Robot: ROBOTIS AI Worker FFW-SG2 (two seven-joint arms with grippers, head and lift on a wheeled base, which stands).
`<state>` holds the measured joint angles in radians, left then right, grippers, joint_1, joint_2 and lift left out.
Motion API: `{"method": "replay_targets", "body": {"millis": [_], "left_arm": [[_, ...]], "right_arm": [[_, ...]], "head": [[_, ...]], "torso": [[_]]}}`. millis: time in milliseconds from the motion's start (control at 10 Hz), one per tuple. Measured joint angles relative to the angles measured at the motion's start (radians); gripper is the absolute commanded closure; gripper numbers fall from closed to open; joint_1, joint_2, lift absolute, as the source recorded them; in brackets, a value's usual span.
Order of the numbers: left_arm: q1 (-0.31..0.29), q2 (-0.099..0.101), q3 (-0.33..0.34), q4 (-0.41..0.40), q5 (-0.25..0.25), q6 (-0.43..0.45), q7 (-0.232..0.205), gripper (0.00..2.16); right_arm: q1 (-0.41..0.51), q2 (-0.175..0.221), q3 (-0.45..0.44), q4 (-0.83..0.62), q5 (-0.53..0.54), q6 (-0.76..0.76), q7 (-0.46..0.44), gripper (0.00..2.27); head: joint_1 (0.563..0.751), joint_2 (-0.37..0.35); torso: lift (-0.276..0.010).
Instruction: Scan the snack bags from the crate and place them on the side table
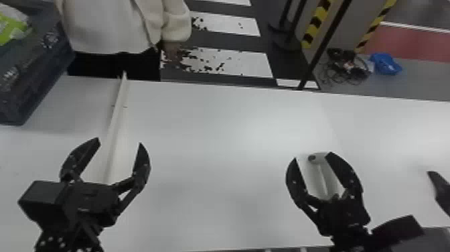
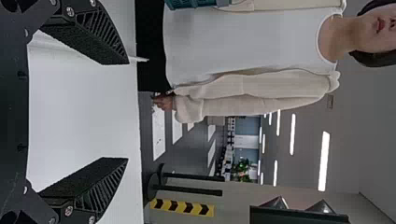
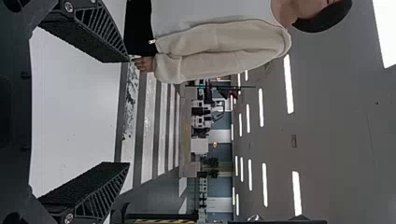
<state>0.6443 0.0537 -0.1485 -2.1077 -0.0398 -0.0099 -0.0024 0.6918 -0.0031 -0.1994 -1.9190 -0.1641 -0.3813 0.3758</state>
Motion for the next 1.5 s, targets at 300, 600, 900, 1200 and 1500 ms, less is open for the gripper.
{"method": "replay_targets", "body": {"millis": [300, 600, 900, 1200, 1500], "left_arm": [[0.0, 0.0, 0.001, 0.0, 0.001, 0.0, -0.004, 0.15], [-0.001, -0.002, 0.001, 0.0, 0.001, 0.003, -0.006, 0.15], [-0.003, -0.003, 0.001, 0.001, 0.002, 0.003, -0.004, 0.15], [-0.007, -0.003, 0.003, 0.0, 0.002, 0.025, -0.015, 0.16], [-0.012, -0.007, 0.047, -0.001, 0.035, 0.029, -0.021, 0.21]], "right_arm": [[0.0, 0.0, 0.0, 0.0, 0.0, 0.001, 0.0, 0.08], [-0.002, 0.0, 0.0, 0.0, 0.0, 0.005, 0.0, 0.08], [-0.005, 0.0, 0.001, 0.0, 0.0, 0.023, 0.001, 0.08], [-0.008, 0.0, 0.0, 0.0, 0.006, 0.042, 0.002, 0.08], [-0.009, 0.0, -0.001, 0.0, 0.01, 0.049, 0.002, 0.08]], "head": [[0.695, -0.179], [0.695, -0.18], [0.695, -0.177], [0.695, -0.178], [0.695, -0.153]], "torso": [[-0.095], [-0.095], [-0.095], [-0.095], [-0.095]]}}
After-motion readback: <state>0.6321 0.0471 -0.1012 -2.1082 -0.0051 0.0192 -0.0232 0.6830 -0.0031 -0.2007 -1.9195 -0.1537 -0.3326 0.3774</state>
